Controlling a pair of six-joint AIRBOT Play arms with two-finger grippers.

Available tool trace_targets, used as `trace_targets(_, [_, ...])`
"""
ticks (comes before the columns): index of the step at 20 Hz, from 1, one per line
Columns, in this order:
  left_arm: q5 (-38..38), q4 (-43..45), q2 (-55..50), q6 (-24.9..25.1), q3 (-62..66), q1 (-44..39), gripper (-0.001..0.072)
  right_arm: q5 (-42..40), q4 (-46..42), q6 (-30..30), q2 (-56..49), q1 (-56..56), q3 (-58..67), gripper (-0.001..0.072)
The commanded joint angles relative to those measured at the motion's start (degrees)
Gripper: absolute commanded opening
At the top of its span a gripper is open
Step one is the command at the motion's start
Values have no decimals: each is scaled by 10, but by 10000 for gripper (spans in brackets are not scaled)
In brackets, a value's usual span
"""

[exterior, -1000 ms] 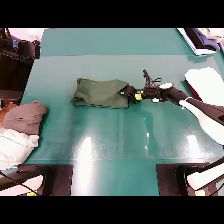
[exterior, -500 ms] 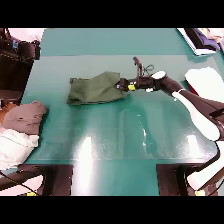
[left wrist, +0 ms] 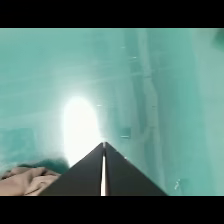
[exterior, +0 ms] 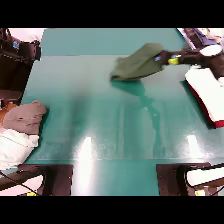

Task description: Fold the shirts.

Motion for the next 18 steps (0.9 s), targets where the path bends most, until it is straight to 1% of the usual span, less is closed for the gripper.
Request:
trace_targets(1, [-1, -42, 0, 0, 0, 0, 27, -1, -30, 9, 14, -105, 32, 15])
trace_targets(6, [-2, -106, 0, -1, 0, 0, 27, -33, -29, 6, 14, -213, 49, 15])
trace_targets(12, [-17, -132, 0, -5, 0, 0, 27, -30, -28, -5, 14, -272, 87, 15])
trace_targets(15, [-22, -132, 0, -5, 0, 0, 27, -4, -29, -19, 14, -279, 134, 15])
trace_targets(18, [-21, -132, 0, -5, 0, 0, 27, 52, -56, -17, 14, -280, 182, 15])
